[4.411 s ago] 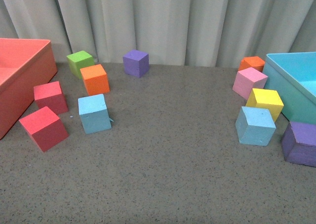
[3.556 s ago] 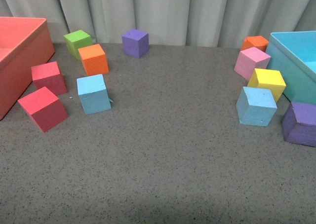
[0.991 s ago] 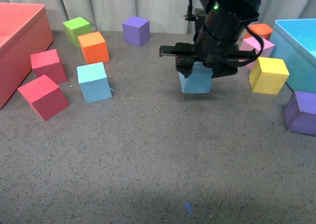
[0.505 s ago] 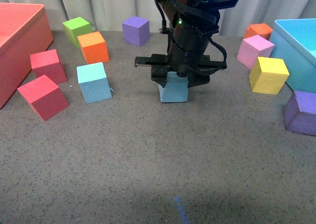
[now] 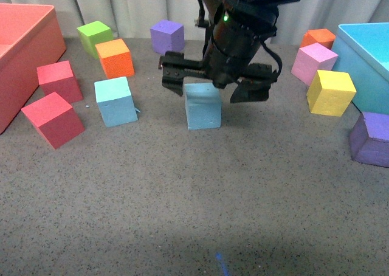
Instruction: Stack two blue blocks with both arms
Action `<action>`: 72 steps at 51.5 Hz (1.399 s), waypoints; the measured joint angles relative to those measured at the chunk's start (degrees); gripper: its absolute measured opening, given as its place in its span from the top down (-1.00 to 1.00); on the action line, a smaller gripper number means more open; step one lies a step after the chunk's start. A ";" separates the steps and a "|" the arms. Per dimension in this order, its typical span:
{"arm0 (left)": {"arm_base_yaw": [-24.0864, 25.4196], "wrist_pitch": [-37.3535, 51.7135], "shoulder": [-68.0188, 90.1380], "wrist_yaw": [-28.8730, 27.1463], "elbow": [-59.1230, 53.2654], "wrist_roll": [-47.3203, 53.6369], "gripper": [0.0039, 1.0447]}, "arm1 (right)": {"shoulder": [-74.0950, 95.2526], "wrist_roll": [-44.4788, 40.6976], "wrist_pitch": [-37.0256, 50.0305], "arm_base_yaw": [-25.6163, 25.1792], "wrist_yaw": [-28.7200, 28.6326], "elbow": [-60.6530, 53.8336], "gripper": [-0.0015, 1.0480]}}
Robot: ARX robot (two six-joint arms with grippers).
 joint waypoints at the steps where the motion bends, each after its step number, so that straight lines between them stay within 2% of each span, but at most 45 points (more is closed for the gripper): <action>1: 0.00 0.00 0.00 0.00 0.00 0.00 -0.88 | -1.20 -0.07 1.25 -0.02 0.35 -1.07 -0.80; 5: 0.00 0.00 0.00 0.00 0.00 0.00 -0.88 | -4.37 -0.13 4.15 0.00 1.14 -3.21 -0.81; 6: 0.00 0.00 0.00 0.00 0.00 0.00 -0.88 | -5.22 -1.27 7.21 0.07 3.26 -4.42 -0.79; 9: 0.00 0.00 -0.02 0.02 0.00 0.00 -0.88 | -8.70 -8.07 25.49 0.04 14.71 -13.03 -0.60; 10: 0.00 0.00 0.00 0.11 0.00 0.02 -0.88 | -10.54 -11.23 34.88 -0.17 19.58 -18.51 -0.49; 12: 0.00 0.00 0.00 0.04 0.00 0.00 -0.88 | -13.25 -17.14 49.90 -1.03 22.56 -27.89 -0.32; 14: 0.00 0.00 0.00 -0.09 0.00 0.00 -0.88 | -15.06 -19.71 61.88 -2.21 22.51 -35.01 -0.19; 15: 0.00 0.00 -0.02 -0.11 0.00 0.00 -0.88 | -16.50 -21.20 70.71 -3.23 21.84 -39.95 -0.09; 17: 0.00 0.00 -0.02 -0.11 0.00 0.00 -0.88 | -18.75 -22.82 80.46 -4.66 21.05 -45.64 0.05; 22: 0.00 0.00 0.00 -0.07 0.00 0.00 -0.88 | -25.38 -24.35 89.33 -7.48 19.17 -54.36 0.32; 28: 0.00 0.00 -0.02 0.00 0.00 0.00 -0.88 | -35.23 -25.27 92.56 -11.58 15.76 -66.62 0.83; 30: 0.00 0.00 -0.02 0.00 0.00 0.00 -0.88 | -38.07 -25.57 90.79 -12.44 14.32 -69.81 0.99; 37: 0.00 0.00 -0.02 -0.07 0.00 0.00 -0.88 | -47.80 -25.70 89.88 -15.26 11.02 -77.68 0.98; 56: 0.00 0.00 -0.02 0.00 0.00 0.00 -0.88 | -61.86 -25.70 85.46 -20.00 6.80 -88.02 0.98; 70: 0.00 0.00 -0.02 0.00 0.00 0.00 -0.88 | -74.58 -25.70 77.94 -22.67 4.26 -93.22 0.98; 72: 0.00 0.00 -0.02 0.00 0.00 0.00 -0.88 | -76.46 -25.70 76.56 -24.20 1.88 -93.68 0.98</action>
